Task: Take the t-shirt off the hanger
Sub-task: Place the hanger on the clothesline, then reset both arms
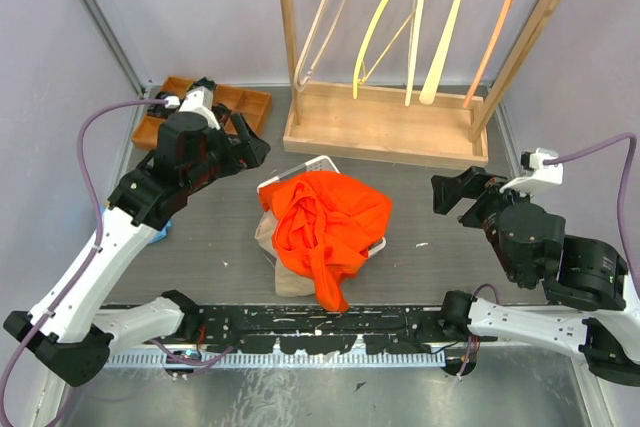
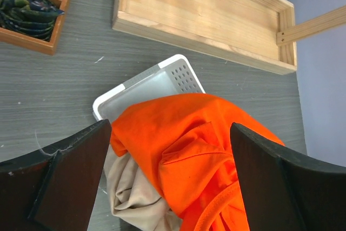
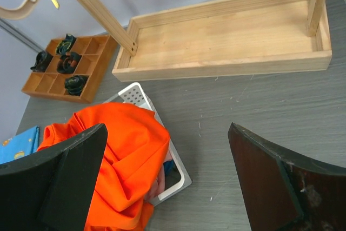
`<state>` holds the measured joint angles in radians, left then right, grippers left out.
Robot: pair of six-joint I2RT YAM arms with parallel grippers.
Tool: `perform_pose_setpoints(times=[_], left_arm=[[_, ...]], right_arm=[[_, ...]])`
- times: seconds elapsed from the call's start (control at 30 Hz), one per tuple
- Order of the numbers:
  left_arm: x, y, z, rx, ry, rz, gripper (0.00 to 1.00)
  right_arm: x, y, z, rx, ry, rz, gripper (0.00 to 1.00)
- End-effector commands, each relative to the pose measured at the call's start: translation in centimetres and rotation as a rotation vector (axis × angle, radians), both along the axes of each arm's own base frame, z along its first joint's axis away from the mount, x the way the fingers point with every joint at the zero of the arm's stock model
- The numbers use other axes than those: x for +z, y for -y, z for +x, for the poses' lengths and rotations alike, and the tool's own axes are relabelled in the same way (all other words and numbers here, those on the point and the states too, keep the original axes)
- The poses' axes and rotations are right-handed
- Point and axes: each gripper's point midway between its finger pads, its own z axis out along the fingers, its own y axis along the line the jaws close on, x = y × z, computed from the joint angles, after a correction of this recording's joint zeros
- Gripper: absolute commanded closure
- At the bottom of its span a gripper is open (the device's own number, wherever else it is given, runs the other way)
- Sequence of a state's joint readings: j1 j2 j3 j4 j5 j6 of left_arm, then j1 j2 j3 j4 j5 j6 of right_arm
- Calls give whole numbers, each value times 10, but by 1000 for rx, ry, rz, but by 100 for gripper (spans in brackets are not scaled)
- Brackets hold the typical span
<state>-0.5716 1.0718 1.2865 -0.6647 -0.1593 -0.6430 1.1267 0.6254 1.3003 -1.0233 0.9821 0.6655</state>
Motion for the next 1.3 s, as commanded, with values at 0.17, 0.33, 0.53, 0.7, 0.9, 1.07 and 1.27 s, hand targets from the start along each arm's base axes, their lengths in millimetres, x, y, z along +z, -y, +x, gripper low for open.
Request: perform_pose_setpoints(times=[0.17, 0.33, 0.53, 0.7, 0.9, 1.07, 1.27], left_arm=[[37, -68, -8, 270, 143, 60, 2], [41, -95, -18, 362, 164, 108, 2], [41, -116, -32, 419, 178, 134, 2], [33, -124, -42, 425, 159, 158, 2], [27, -126, -47, 425, 138, 160, 2], [25, -125, -47, 420, 129, 157, 2], [22, -121, -44, 412, 119, 160, 2]], right_arm=[[-3, 16, -4, -67, -20, 83, 0], [-7, 40, -7, -182, -31, 138, 0], [-19, 64, -16, -252, -40, 264, 0], [-22, 71, -19, -261, -45, 250, 0], [-21, 71, -19, -265, -53, 240, 0], [-23, 70, -20, -258, -59, 251, 0], [-23, 70, -20, -256, -58, 261, 0]])
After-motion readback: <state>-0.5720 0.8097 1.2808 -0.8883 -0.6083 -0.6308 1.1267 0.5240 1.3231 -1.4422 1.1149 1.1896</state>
